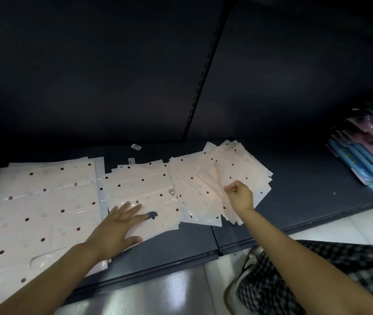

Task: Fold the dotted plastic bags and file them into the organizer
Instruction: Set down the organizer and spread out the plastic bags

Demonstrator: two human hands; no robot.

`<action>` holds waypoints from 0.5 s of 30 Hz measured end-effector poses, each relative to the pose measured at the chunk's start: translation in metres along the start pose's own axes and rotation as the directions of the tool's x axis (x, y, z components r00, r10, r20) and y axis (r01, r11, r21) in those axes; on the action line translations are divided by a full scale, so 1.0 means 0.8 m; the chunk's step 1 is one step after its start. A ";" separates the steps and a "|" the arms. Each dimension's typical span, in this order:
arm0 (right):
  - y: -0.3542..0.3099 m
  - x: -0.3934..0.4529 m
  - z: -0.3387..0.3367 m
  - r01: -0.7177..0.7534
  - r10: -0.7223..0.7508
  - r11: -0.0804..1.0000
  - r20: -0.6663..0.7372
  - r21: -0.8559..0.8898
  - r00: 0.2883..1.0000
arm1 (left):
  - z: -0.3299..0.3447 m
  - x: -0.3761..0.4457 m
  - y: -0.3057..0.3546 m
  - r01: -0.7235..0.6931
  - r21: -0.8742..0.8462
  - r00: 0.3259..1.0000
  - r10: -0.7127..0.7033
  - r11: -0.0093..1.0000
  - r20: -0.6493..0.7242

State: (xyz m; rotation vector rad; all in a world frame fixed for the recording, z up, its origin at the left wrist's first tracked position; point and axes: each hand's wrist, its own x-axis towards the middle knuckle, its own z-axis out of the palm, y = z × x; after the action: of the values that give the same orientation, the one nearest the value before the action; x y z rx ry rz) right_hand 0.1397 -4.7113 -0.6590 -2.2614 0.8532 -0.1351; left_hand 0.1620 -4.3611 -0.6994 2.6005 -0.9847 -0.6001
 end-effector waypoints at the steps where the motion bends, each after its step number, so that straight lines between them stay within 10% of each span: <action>1: -0.019 -0.006 0.003 -0.042 0.039 0.989 0.024 0.139 0.999 | -0.003 0.001 0.007 -0.027 -0.079 0.999 0.025 0.996 -0.033; 6: -0.134 -0.061 0.044 -0.366 0.099 0.650 0.404 0.666 0.910 | -0.029 -0.002 0.066 -0.026 -0.703 0.998 -0.016 0.711 -0.054; 9: -0.177 -0.091 0.068 -0.494 -0.009 0.457 0.559 0.740 0.829 | -0.033 -0.002 0.083 0.007 -0.844 0.930 -0.313 0.536 -0.191; 15: -0.139 -0.071 0.069 -0.099 -0.114 0.807 0.318 0.583 0.941 | -0.062 -0.026 0.008 0.189 -0.810 0.644 -0.693 0.554 -0.324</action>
State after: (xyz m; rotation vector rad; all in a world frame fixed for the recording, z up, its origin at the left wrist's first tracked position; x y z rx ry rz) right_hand 0.1734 -4.5845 -0.6195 -1.6256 0.5170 -0.0069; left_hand 0.1682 -4.3453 -0.6477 2.0166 0.2192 -0.1193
